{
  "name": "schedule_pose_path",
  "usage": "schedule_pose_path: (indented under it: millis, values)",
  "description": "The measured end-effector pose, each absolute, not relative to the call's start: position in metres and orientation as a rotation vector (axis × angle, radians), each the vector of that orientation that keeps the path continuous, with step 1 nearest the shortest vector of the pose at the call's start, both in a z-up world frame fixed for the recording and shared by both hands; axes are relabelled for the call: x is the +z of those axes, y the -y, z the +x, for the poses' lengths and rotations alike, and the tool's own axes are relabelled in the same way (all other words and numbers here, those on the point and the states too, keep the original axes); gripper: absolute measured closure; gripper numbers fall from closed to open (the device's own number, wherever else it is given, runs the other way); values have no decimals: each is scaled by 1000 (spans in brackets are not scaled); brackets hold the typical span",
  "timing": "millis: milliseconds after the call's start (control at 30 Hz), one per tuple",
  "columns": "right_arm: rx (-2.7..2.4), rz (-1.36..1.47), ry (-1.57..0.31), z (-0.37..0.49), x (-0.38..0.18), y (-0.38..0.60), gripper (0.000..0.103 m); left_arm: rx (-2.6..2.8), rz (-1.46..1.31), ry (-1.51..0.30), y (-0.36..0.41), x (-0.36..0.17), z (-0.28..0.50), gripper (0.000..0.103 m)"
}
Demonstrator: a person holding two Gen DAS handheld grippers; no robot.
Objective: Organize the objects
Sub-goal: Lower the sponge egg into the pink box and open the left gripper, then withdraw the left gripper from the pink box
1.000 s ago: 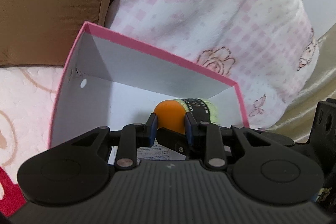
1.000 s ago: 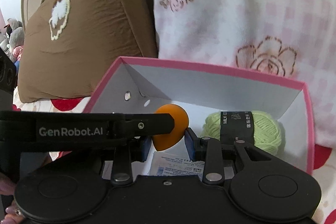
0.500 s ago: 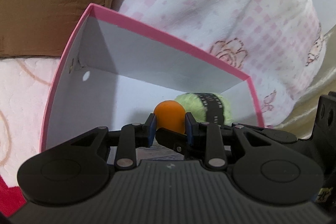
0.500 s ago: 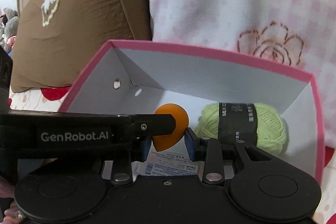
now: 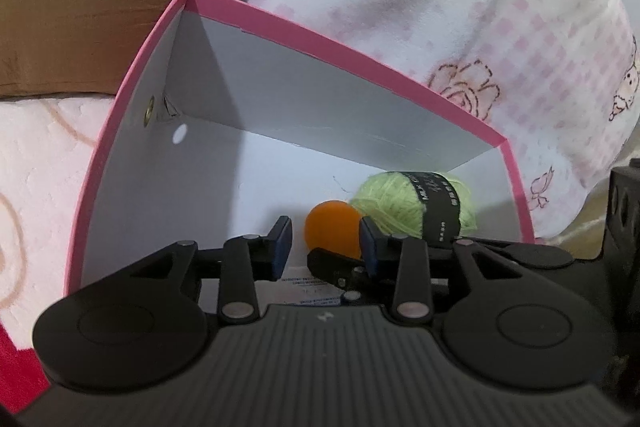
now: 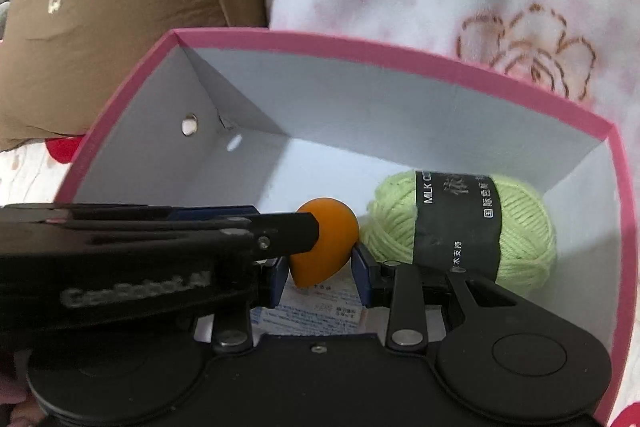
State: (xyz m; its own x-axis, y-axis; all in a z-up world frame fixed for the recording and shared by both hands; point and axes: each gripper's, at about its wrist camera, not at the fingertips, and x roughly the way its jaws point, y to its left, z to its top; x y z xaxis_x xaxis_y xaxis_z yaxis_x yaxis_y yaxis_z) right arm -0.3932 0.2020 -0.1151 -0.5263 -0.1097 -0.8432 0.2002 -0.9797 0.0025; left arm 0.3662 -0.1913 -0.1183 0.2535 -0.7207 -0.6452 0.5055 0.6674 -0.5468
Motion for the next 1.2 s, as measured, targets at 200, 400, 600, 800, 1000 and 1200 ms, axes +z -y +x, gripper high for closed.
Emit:
schedule_pose_path:
  millis: [200, 400, 600, 800, 1000, 1200]
  values:
    - [-2638, 1466, -149, -397, -117, -208, 64, -847, -255, -1012, 186, -118, 366, 66]
    - [-2619, 1399, -161, -389, -108, -207, 49, -855, -231, -1007, 180, -110, 363, 62]
    - [-2638, 1355, -100, -368, -89, -220, 47, -863, -181, -984, 174, -93, 355, 61]
    - [-2648, 1309, -81, -342, -70, -227, 46, -866, -179, -994, 159, -81, 347, 59]
    - [-2684, 1263, -67, -311, -49, -233, 45, -860, -155, -985, 141, -59, 334, 57]
    - [-2706, 1196, -97, -279, -30, -224, 36, -863, -91, -974, 122, -33, 313, 49]
